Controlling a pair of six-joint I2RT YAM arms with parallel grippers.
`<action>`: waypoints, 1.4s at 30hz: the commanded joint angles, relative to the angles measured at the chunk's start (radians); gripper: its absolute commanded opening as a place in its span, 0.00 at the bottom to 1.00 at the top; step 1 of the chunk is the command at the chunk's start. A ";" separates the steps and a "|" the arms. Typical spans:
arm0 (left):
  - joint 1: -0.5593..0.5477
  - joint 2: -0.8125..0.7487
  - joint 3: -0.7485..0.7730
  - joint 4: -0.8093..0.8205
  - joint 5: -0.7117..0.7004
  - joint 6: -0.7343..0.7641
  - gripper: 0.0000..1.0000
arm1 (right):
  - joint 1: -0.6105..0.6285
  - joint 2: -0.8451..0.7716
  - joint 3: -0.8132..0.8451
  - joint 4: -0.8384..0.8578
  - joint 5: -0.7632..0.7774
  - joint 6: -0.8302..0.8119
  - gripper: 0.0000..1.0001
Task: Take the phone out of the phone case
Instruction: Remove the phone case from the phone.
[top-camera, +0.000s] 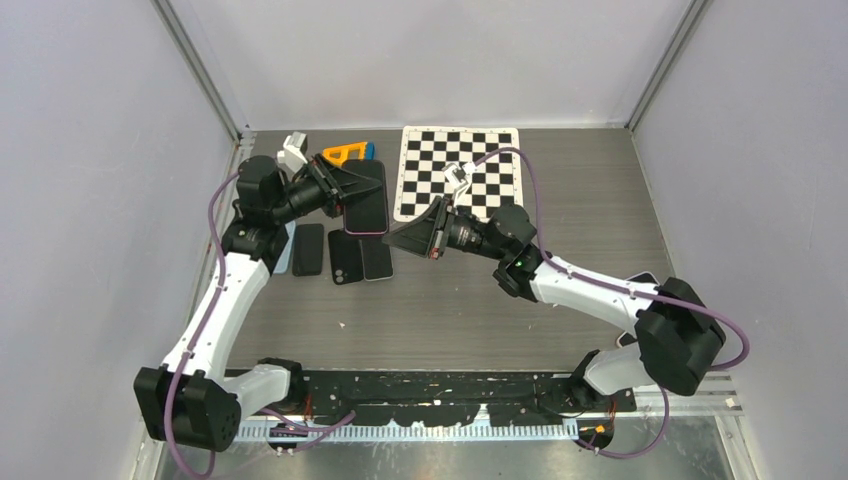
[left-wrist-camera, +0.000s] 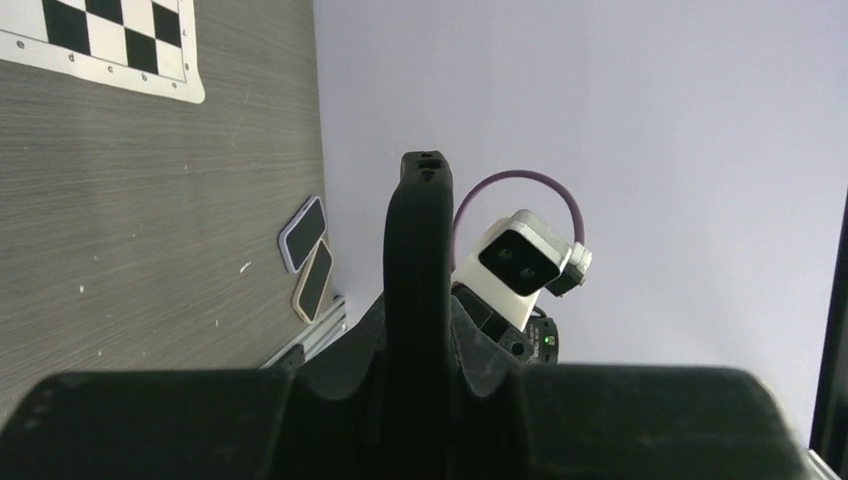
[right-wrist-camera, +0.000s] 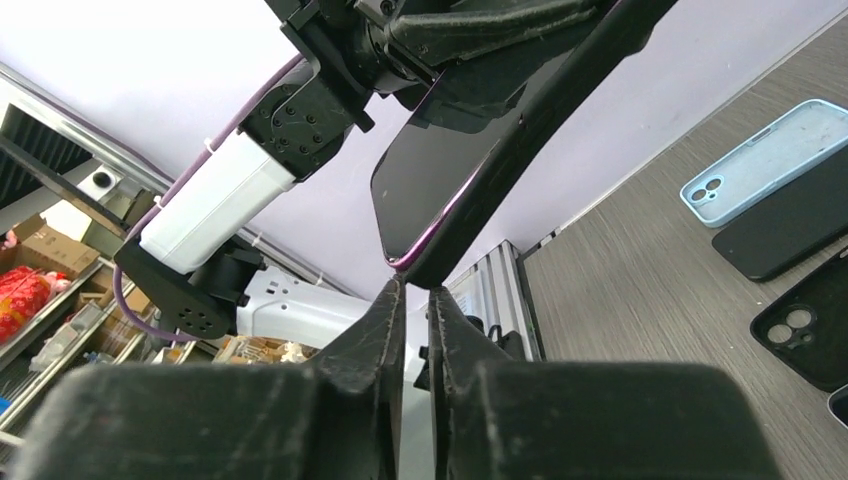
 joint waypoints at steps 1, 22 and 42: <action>-0.010 -0.067 0.006 0.147 0.055 -0.137 0.00 | -0.023 0.063 0.034 -0.017 0.040 -0.007 0.11; -0.011 -0.072 -0.001 0.156 -0.034 -0.115 0.00 | -0.066 0.050 -0.126 0.304 -0.061 0.037 0.39; -0.010 -0.141 -0.183 0.191 -0.321 -0.357 0.00 | 0.093 -0.042 0.076 -0.063 0.165 -0.092 0.36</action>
